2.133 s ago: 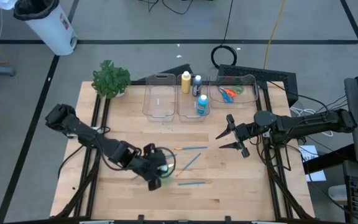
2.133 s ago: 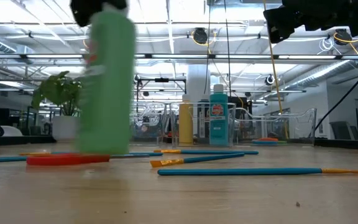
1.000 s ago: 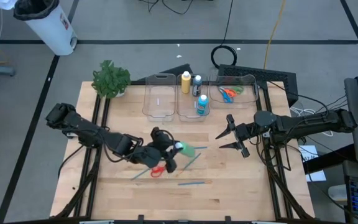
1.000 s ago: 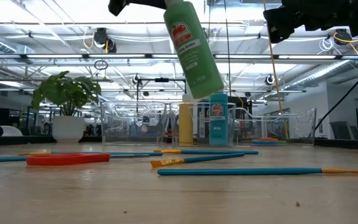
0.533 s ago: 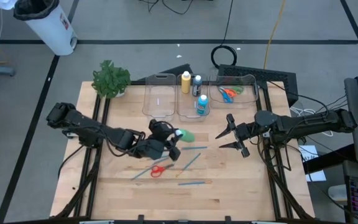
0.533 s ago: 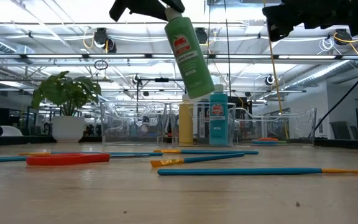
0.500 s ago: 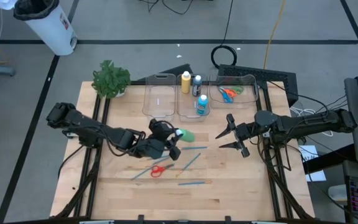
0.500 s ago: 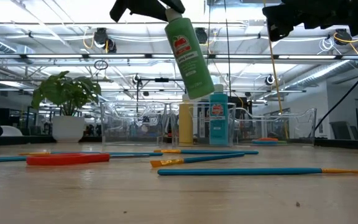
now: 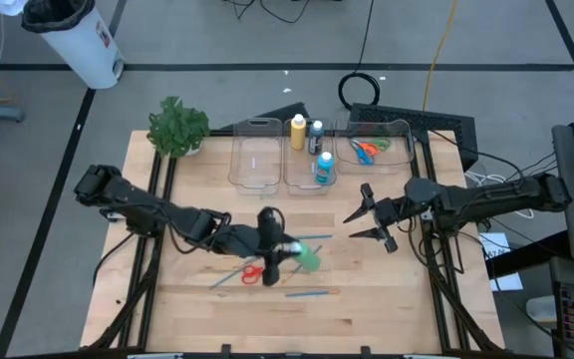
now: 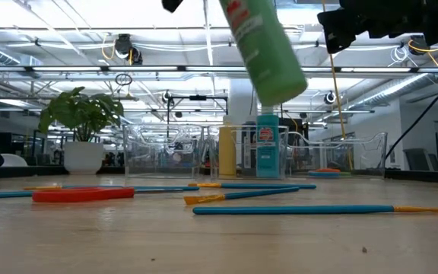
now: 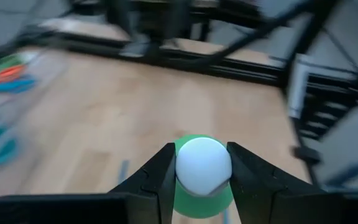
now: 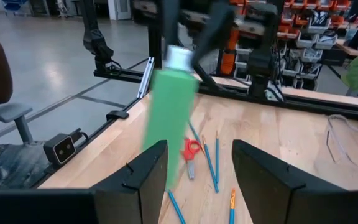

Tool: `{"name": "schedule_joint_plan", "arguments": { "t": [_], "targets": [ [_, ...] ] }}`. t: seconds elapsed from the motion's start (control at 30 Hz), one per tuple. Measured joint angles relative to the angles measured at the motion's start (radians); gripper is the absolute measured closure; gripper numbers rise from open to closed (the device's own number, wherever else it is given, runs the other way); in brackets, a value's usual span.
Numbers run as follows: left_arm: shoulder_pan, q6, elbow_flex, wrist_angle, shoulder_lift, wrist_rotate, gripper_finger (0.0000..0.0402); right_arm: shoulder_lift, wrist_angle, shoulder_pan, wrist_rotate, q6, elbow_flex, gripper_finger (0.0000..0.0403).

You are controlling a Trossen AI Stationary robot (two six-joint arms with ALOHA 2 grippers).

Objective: Pick & Place Paint Supplies
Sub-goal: Put the green paint bottle into the middle transparent bin

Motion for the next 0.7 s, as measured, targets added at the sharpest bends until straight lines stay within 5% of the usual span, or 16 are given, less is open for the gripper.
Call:
{"name": "schedule_joint_plan", "arguments": {
  "t": [0.7],
  "targets": [
    [-0.171, 0.374, 0.0, -0.013, 0.0, 0.299, 0.0277, 0.052, 0.005, 0.0, 0.0, 0.0, 0.0, 0.0232]
  ]
}}
